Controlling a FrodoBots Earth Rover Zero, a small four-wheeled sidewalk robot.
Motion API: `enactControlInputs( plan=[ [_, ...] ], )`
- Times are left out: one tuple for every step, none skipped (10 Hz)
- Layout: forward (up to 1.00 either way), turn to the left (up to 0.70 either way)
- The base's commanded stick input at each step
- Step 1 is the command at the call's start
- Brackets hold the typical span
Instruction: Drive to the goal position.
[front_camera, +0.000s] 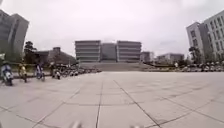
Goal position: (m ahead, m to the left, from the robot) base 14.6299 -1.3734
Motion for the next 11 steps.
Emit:
enactControlInputs(
  plan=[
    [0.7,0.0],
    [0.7,0.0],
    [0.7,0.0],
    [0.7,0.0],
    [0.7,0.0],
    [0.7,-0.06],
    [0.7,-0.28],
    [0.7,-0.29],
    [0.7,-0.3],
    [0.7,-0.3],
    [0.7,-0.04]
  ],
)
